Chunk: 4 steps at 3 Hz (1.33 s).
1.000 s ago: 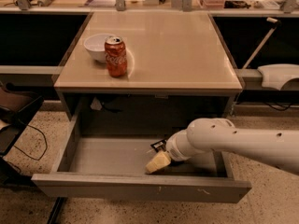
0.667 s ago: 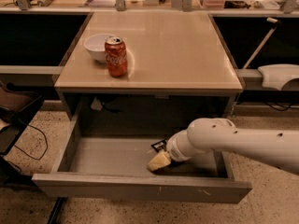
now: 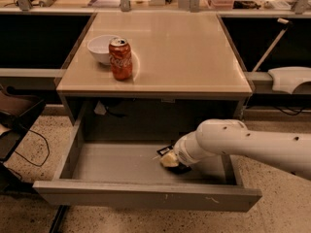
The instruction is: Pick rxbar chocolate from top drawer and place on counter
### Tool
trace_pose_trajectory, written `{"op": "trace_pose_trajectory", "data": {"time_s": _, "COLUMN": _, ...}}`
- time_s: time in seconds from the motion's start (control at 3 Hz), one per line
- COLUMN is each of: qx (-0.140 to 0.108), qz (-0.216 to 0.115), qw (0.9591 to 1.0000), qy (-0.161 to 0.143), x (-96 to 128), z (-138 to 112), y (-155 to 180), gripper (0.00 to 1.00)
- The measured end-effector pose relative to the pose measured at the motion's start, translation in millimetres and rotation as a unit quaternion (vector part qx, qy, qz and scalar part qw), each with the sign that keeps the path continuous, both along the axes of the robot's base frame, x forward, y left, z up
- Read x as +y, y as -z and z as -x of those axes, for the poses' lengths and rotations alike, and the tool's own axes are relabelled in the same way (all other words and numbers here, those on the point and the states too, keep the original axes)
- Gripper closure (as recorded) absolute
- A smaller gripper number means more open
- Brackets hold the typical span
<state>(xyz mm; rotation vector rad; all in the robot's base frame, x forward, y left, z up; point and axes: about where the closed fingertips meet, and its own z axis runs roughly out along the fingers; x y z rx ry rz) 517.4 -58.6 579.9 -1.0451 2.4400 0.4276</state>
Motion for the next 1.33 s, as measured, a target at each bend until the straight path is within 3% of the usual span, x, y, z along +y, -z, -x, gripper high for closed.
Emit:
{"op": "trace_pose_trajectory", "data": {"time_s": 0.33, "qx": 0.0, "qz": 0.0, "qw": 1.0, "qy": 0.0, "x": 0, "z": 0, "y": -9, "gripper": 0.88}}
{"op": "trace_pose_trajectory", "data": {"time_s": 0.67, "qx": 0.0, "qz": 0.0, "qw": 1.0, "qy": 0.0, "x": 0, "z": 0, "y": -13, "gripper": 1.0}}
{"op": "trace_pose_trajectory", "data": {"time_s": 1.0, "qx": -0.045, "qz": 0.0, "qw": 0.999, "qy": 0.007, "x": 1, "z": -1, "y": -64, "gripper": 1.0}}
{"op": "trace_pose_trajectory", "data": {"time_s": 1.33, "qx": -0.125, "qz": -0.011, "qw": 0.9918, "qy": 0.023, "x": 9, "z": -7, "y": -192, "gripper": 1.0}}
